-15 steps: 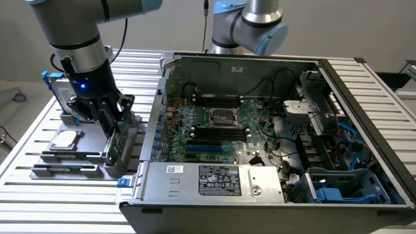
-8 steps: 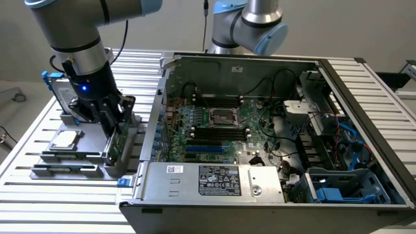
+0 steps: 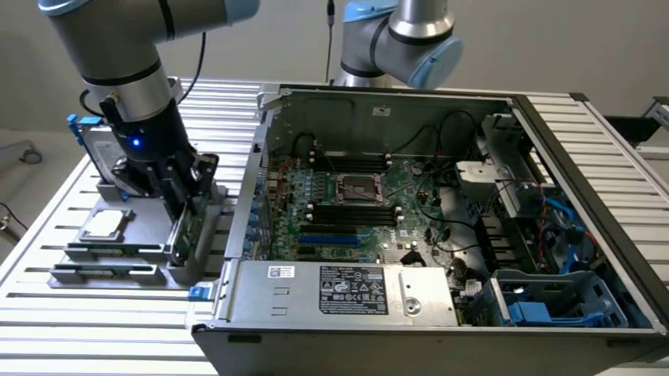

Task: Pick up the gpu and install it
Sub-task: 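Pick up the gpu and move the gpu toward the slot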

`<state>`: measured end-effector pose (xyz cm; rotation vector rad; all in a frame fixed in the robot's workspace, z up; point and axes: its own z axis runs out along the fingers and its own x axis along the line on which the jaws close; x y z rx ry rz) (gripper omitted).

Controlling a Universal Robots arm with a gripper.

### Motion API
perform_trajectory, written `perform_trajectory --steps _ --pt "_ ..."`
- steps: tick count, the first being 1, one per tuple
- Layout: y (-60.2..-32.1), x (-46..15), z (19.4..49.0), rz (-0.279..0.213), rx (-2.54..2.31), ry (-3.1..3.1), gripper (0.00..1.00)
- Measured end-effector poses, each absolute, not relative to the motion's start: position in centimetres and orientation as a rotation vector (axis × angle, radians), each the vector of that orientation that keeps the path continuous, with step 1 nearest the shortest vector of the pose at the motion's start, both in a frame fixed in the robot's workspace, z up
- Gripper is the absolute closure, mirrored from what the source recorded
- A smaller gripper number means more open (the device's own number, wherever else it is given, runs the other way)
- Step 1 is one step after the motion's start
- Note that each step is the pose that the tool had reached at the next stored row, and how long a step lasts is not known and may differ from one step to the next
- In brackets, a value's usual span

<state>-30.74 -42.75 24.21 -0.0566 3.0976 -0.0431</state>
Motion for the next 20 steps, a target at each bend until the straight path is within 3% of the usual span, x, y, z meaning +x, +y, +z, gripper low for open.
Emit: perform_trajectory --steps 16,20 --pt "-43.13 -30.98 24.2 -0.018 -0.012 3.094 0.64" --pt "-43.14 -30.98 24.2 -0.017 -0.009 3.094 0.73"
